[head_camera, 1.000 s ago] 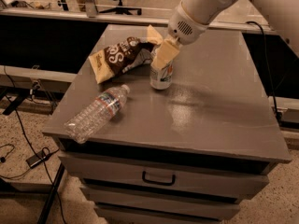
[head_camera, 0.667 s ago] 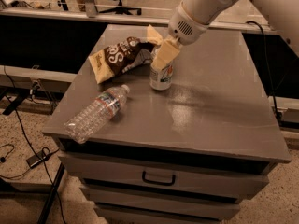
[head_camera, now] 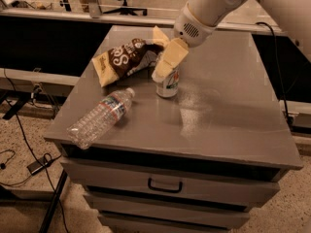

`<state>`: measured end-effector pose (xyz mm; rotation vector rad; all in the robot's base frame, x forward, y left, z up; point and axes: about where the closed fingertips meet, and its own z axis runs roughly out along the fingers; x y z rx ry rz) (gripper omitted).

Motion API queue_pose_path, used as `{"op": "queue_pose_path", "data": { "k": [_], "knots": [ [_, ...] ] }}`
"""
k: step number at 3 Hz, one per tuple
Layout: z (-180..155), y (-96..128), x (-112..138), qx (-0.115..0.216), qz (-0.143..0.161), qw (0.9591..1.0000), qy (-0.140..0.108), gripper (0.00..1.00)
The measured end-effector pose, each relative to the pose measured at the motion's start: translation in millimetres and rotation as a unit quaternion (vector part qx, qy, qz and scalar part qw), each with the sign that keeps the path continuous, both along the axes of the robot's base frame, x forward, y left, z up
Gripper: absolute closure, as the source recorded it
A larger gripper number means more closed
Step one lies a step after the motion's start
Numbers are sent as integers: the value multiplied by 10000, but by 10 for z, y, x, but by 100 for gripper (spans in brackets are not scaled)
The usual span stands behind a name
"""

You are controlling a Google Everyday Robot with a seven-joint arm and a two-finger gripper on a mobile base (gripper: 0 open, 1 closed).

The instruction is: Move 7up can near brown chip bag

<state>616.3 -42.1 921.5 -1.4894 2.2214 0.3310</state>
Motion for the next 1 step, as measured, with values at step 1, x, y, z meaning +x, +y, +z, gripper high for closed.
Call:
{"op": "queue_pose_path", "data": {
  "k": [1],
  "knots": [
    [-1,1,0,0,0,10000,0,0]
  ]
}}
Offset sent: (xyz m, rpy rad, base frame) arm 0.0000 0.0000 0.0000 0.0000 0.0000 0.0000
